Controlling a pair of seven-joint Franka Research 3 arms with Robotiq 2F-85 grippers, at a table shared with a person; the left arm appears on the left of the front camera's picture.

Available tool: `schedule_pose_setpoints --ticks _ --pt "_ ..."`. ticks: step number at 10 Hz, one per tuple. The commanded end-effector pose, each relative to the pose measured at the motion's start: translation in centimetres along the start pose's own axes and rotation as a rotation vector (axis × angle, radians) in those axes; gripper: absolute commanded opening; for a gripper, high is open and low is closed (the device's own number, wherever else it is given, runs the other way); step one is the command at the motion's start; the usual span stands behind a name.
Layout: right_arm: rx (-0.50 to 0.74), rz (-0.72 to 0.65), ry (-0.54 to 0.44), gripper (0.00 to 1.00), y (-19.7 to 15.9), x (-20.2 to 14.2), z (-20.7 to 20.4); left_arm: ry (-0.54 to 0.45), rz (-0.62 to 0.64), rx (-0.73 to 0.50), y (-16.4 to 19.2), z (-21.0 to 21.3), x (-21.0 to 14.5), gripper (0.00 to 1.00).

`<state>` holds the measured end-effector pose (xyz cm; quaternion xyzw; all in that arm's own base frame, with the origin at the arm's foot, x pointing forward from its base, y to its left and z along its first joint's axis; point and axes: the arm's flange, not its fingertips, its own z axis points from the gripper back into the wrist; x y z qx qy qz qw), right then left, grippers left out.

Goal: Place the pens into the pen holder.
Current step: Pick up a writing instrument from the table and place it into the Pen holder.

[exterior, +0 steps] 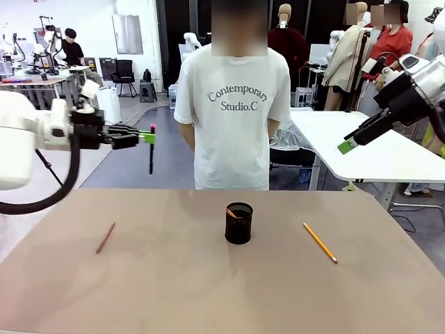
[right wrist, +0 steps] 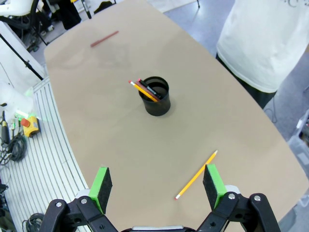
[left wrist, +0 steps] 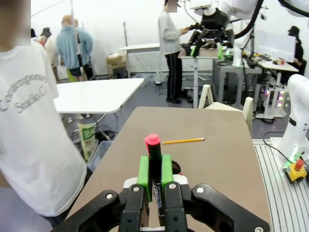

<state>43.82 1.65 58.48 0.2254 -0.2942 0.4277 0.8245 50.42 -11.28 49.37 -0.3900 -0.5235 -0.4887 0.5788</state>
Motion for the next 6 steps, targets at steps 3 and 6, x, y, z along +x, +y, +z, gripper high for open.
schedule_pose_setpoints --ticks 3,6 --pt "0.006 0.003 -0.011 1.00 0.0 0.1 0.1 -0.056 -0.114 -0.152 3.5 -10.8 -1.9 0.00" --pt "0.006 0.003 -0.011 1.00 0.0 0.1 0.1 -0.120 -0.140 -0.254 4.5 -17.5 -3.0 0.00"
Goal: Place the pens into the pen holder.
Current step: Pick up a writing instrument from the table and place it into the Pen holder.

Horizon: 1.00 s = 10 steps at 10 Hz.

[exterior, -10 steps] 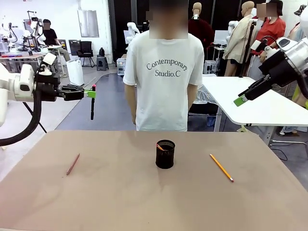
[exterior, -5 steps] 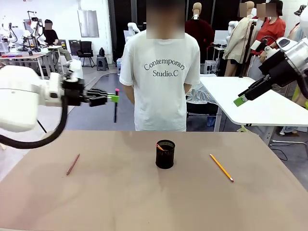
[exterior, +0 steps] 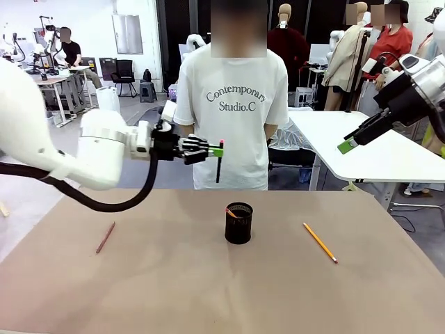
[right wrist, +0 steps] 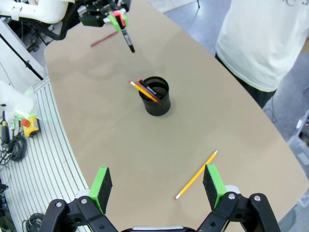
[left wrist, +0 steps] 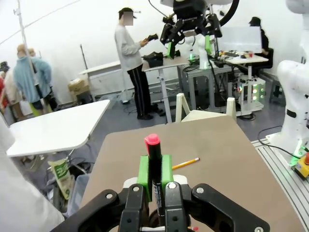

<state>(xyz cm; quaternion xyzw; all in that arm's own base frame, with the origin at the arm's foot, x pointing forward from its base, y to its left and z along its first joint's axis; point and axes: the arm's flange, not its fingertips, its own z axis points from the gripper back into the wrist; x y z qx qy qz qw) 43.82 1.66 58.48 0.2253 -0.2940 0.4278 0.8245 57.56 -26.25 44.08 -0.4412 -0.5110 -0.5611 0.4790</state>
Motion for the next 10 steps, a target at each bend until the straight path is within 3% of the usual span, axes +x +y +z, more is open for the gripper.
schedule_pose_setpoints --ticks 1,4,5,10 --pt "0.006 0.002 -0.011 1.00 0.0 0.1 0.1 -0.049 -0.036 -0.035 1.2 -1.8 -0.4 0.00" --pt "0.006 0.002 -0.011 1.00 0.0 0.1 0.1 -0.110 -0.030 -0.034 1.8 -2.4 -0.9 0.00" --pt "0.006 0.002 -0.011 1.00 0.0 0.1 0.1 -0.040 -0.016 -0.048 1.2 -3.2 -1.0 0.00" --pt "0.006 0.002 -0.011 1.00 0.0 0.1 0.1 -0.051 -0.015 -0.049 1.5 -3.3 -1.0 0.00"
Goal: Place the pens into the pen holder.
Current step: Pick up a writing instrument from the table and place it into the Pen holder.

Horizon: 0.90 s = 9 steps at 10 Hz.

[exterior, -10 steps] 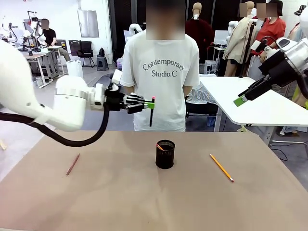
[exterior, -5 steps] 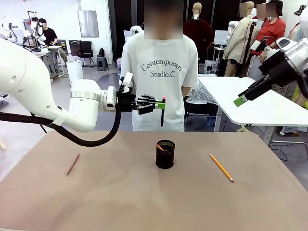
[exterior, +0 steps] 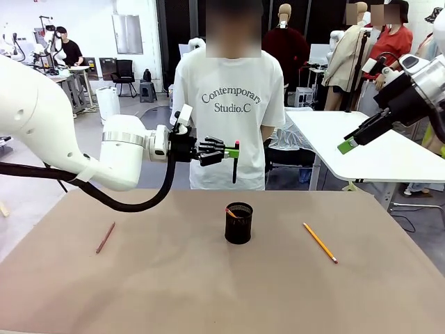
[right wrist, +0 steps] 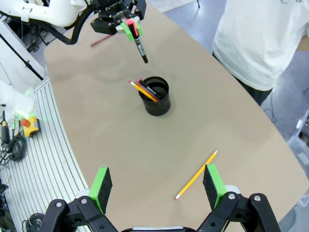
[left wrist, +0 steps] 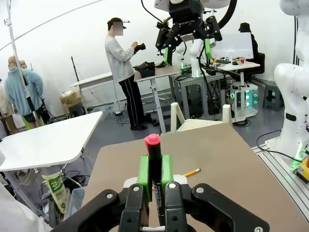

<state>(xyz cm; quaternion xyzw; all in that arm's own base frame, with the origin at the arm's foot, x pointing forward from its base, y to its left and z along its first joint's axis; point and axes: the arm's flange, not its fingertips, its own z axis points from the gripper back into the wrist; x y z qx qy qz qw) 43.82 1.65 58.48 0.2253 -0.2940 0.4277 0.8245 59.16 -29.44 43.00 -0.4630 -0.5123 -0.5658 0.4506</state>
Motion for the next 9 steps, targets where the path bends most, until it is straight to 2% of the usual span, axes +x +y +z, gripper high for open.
schedule_pose_setpoints --ticks 1,6,9 --pt "0.007 0.003 -0.011 1.00 0.0 0.1 0.1 -0.005 0.006 0.002 -0.1 -0.5 -1.2 0.00" --pt "0.007 0.003 -0.011 1.00 0.0 0.1 0.1 -0.048 0.019 -0.075 0.1 -3.1 -6.0 0.00" --pt "0.007 0.003 -0.011 1.00 0.0 0.1 0.1 -0.044 0.024 -0.097 -0.2 -3.8 -7.0 0.00"
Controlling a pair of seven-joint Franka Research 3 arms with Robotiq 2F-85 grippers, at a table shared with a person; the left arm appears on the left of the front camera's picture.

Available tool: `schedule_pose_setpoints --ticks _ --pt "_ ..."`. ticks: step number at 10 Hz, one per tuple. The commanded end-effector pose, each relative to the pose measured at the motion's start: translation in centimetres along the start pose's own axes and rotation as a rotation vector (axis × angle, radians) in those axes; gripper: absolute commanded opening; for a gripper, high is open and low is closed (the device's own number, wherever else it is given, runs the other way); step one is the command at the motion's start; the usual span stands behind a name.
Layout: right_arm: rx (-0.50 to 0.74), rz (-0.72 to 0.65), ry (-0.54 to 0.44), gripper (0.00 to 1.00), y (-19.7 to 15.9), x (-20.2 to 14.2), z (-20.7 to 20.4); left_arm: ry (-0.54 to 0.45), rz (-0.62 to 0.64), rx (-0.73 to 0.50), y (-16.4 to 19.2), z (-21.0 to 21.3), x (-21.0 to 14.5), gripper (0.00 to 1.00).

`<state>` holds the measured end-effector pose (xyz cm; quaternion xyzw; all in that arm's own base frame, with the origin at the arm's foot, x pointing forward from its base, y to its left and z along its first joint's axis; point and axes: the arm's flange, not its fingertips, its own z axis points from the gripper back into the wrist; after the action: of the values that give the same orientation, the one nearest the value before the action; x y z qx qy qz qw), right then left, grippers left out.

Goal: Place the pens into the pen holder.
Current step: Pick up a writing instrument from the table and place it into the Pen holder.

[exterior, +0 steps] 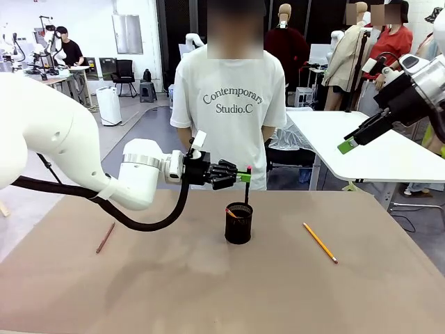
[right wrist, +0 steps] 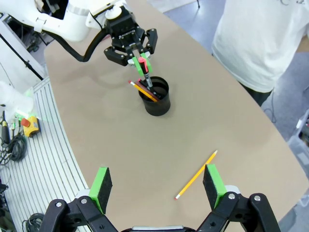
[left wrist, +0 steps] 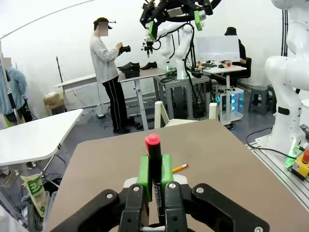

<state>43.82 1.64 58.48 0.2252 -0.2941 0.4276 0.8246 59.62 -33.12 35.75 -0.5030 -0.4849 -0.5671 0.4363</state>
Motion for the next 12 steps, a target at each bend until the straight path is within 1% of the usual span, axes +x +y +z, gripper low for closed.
schedule_pose_setpoints --ticks 1,3,4,8,9,12 --pt "0.007 0.003 -0.011 1.00 -0.02 0.07 0.07 -0.006 -0.022 -0.015 0.35 0.10 -0.10 0.00" --pt "0.007 0.003 -0.011 1.00 -0.02 0.07 0.07 0.008 -0.024 -0.030 0.33 0.31 -0.25 0.00" --pt "0.007 0.003 -0.011 1.00 -0.02 0.07 0.07 0.006 -0.023 -0.035 0.33 0.19 -0.27 0.15" --pt "0.007 0.003 -0.011 1.00 -0.02 0.07 0.07 0.014 -0.031 -0.039 0.34 0.41 -0.16 0.92" --pt "0.007 0.003 -0.011 1.00 -0.02 0.07 0.07 0.015 -0.033 -0.038 0.35 0.33 -0.16 1.00" --pt "0.007 0.003 -0.011 1.00 -0.02 0.07 0.07 0.020 -0.034 -0.053 0.17 0.40 0.02 1.00"
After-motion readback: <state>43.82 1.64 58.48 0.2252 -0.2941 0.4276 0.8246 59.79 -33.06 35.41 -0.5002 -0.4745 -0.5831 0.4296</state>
